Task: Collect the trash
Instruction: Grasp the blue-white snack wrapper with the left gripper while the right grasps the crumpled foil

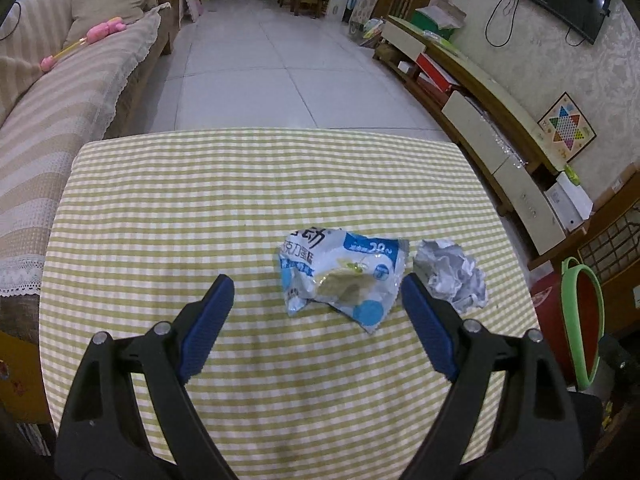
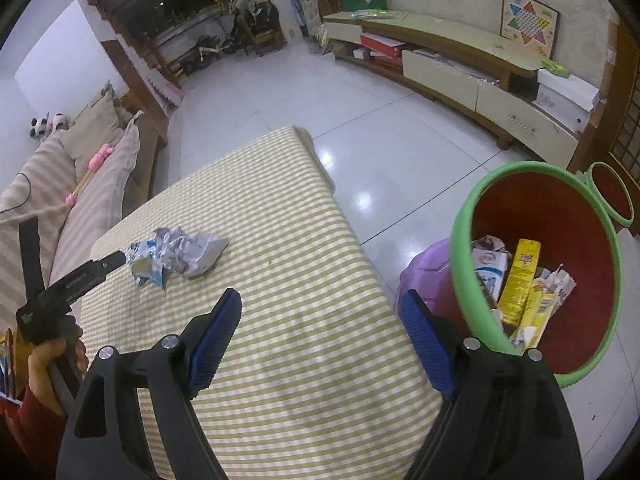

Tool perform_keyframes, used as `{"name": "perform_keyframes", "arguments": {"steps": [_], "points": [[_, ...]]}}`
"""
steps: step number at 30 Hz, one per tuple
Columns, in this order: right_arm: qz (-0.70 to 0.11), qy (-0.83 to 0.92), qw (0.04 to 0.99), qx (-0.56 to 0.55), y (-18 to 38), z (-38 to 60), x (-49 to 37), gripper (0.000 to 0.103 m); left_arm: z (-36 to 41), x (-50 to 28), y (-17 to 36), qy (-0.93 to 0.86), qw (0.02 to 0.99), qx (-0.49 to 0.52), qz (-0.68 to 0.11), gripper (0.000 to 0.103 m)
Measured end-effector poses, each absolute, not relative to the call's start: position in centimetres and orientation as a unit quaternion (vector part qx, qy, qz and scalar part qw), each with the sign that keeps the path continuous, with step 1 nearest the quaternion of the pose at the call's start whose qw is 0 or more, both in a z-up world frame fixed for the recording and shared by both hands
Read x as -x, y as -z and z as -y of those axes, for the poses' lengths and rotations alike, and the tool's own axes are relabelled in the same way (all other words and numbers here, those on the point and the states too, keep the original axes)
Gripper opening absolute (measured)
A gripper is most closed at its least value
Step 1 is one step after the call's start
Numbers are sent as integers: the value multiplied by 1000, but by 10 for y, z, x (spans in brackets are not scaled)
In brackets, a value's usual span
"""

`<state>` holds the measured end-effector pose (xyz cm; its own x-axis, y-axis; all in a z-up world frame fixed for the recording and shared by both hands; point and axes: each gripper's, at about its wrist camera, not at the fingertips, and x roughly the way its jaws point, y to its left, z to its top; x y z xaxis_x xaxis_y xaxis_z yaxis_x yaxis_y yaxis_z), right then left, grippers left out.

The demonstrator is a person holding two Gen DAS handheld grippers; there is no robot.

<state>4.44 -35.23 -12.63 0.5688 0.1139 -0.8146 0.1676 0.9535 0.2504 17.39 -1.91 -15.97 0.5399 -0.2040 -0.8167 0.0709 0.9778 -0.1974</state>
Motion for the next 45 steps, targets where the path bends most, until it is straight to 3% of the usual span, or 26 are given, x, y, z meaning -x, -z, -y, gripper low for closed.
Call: {"name": "perform_keyframes", "arguments": {"steps": [16,18,19,20,23,36,37,38,40,42,45], "points": [[-477,-5,868,-136,131,331,-49,79,41,-196,182,94,864,55,-492,83],[-478,-11,869,-129,131,325,-52,79,45,-196,186,93,863,47,-495,65],[-478,-15,869,-127,131,323,-53,79,46,-197,190,94,859,40,-502,36],[-479,-21,869,-125,131,319,-57,79,46,-197,192,95,855,37,-508,18],[-478,-38,870,-110,131,308,-69,79,38,-190,192,107,853,47,-510,14],[-501,-133,855,-26,172,211,-174,83,-21,-94,180,55,843,97,-526,15],[-508,-135,851,-16,177,205,-180,82,-24,-91,180,51,843,99,-527,23],[-516,-136,846,-4,184,199,-184,74,-27,-86,181,47,843,101,-527,39],[-526,-140,839,3,196,194,-186,53,-35,-78,179,41,846,107,-520,56],[-522,-141,841,-2,193,195,-183,45,-38,-73,177,45,849,108,-516,60],[-518,-145,843,-18,184,202,-173,39,-38,-73,173,58,855,102,-505,76]]}}
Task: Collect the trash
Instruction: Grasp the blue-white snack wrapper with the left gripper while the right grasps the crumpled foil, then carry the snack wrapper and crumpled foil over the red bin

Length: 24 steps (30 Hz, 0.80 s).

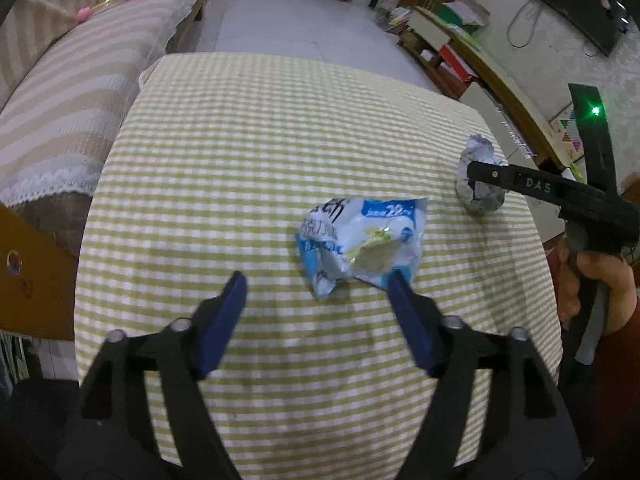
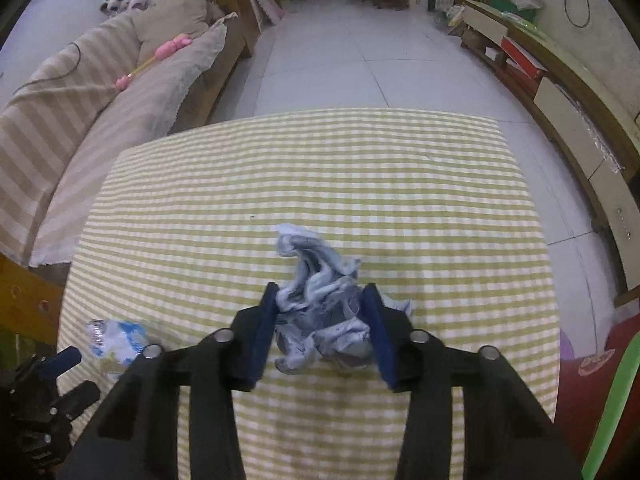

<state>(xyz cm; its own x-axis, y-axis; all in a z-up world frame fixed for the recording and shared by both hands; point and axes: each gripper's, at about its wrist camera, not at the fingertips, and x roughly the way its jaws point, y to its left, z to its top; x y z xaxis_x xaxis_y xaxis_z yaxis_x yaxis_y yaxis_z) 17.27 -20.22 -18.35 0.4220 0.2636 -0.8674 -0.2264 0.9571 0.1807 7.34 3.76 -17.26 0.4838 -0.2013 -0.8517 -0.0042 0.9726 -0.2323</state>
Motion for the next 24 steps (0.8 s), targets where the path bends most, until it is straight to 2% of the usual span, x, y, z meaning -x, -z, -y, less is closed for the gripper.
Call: {"name": "perform_keyframes", "arguments": {"steps": [5,11,12,13,14,15,18,24], "points": [[-502,-148,852,-31,166,213,-140,39,-28,-92,171,76,859,97,-496,88],[-491,-141,858,-55,150,219,-104,40,-3,-115,185,77,852,68,-513,89],[-490,-141,858,-59,149,219,-99,40,2,-115,186,77,853,59,-513,87],[-489,-140,859,-62,148,219,-94,40,6,-116,187,79,853,51,-513,71],[-489,-139,859,-66,147,218,-90,40,10,-116,190,84,849,49,-520,50],[-487,-137,859,-72,145,219,-85,40,11,-117,193,90,842,50,-529,41],[-483,-136,861,-88,140,221,-74,40,9,-113,195,98,836,68,-536,34],[-464,-128,871,-96,121,230,-56,40,-5,-87,168,91,855,86,-504,33]]}}
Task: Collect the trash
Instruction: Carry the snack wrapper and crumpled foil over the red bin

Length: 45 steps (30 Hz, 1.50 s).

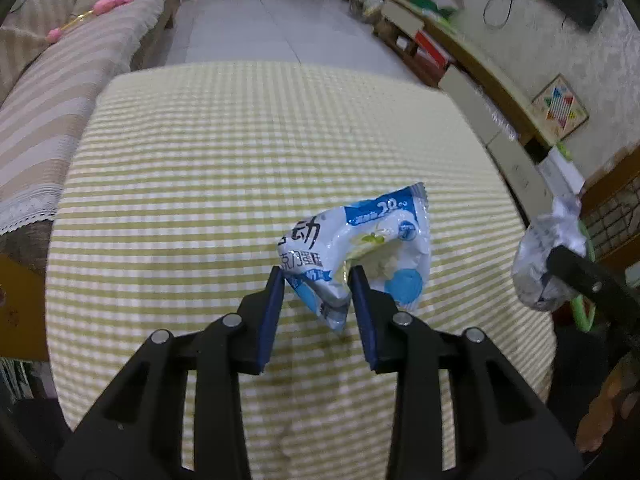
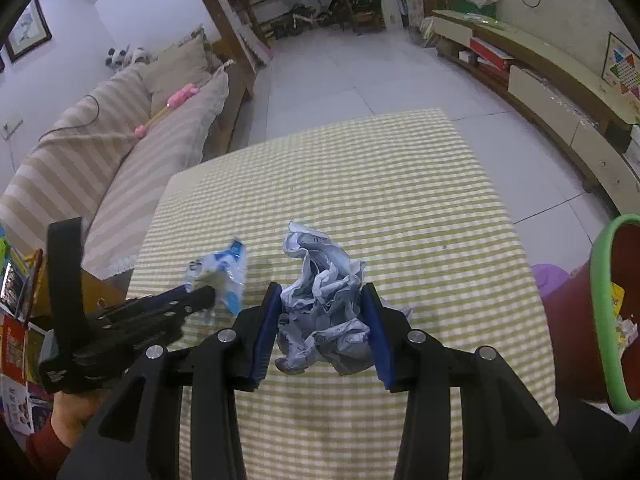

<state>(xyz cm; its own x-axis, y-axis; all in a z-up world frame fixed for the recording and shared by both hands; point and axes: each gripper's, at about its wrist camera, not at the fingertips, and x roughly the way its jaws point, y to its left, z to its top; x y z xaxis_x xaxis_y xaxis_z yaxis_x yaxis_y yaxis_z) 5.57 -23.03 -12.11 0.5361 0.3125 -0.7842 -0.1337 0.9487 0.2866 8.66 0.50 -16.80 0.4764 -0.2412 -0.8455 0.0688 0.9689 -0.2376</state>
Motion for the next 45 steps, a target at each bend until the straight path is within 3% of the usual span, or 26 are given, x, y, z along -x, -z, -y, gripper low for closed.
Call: {"name": "perform_keyframes", "arguments": {"steps": [19,45], "points": [[-394,-106,904,-132,64,268,-1,41,18,-45,81,127,890,98,-426,33],[-363,-36,916,-167,49,335,30,41,85,-32,54,205,889,57,-405,33]]}}
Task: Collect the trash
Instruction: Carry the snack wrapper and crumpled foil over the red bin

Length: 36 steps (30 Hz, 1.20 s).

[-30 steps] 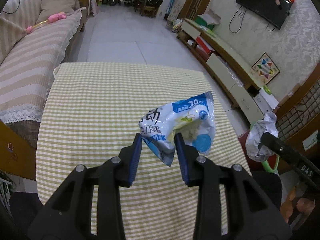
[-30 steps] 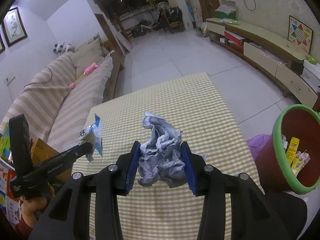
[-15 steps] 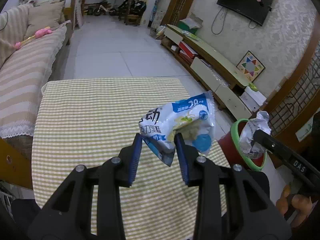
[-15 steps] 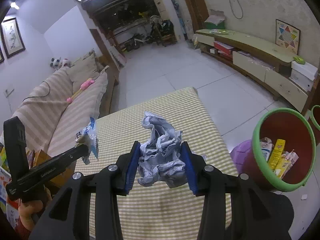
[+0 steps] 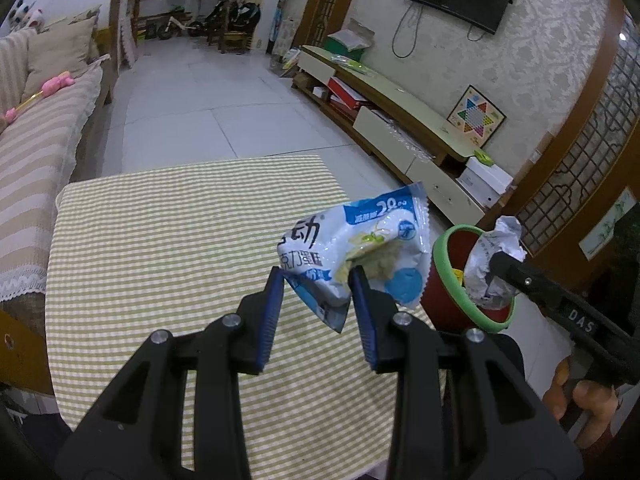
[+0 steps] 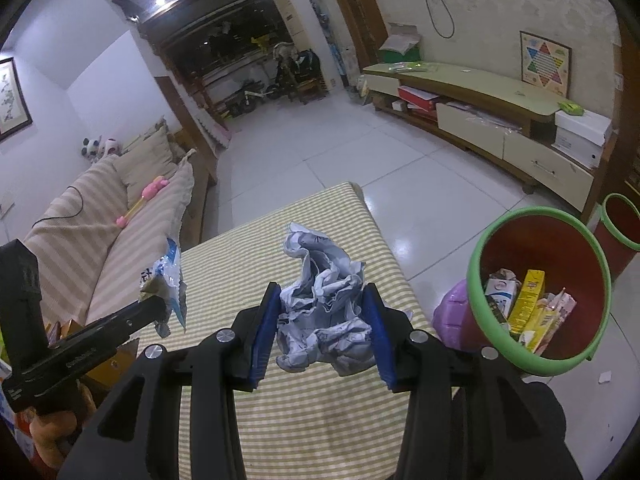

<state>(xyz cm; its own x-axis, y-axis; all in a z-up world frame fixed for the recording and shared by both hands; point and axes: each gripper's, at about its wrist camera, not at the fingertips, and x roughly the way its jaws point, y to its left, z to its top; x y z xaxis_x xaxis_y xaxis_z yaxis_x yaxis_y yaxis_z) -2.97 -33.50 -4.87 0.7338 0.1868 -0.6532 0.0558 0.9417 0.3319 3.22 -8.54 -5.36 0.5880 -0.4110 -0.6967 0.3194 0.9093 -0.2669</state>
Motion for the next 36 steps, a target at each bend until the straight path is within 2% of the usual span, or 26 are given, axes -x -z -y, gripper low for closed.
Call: {"name": "perform_keyframes", "arguments": {"steps": [17,36], "points": [[-351,23,916,-191,50,390,36,42,141,-46,43,252,882,29,-397,33],[-337,141,904,-222,64,509,61,42,273,-63,55,352,842,-13,-408,33]]}}
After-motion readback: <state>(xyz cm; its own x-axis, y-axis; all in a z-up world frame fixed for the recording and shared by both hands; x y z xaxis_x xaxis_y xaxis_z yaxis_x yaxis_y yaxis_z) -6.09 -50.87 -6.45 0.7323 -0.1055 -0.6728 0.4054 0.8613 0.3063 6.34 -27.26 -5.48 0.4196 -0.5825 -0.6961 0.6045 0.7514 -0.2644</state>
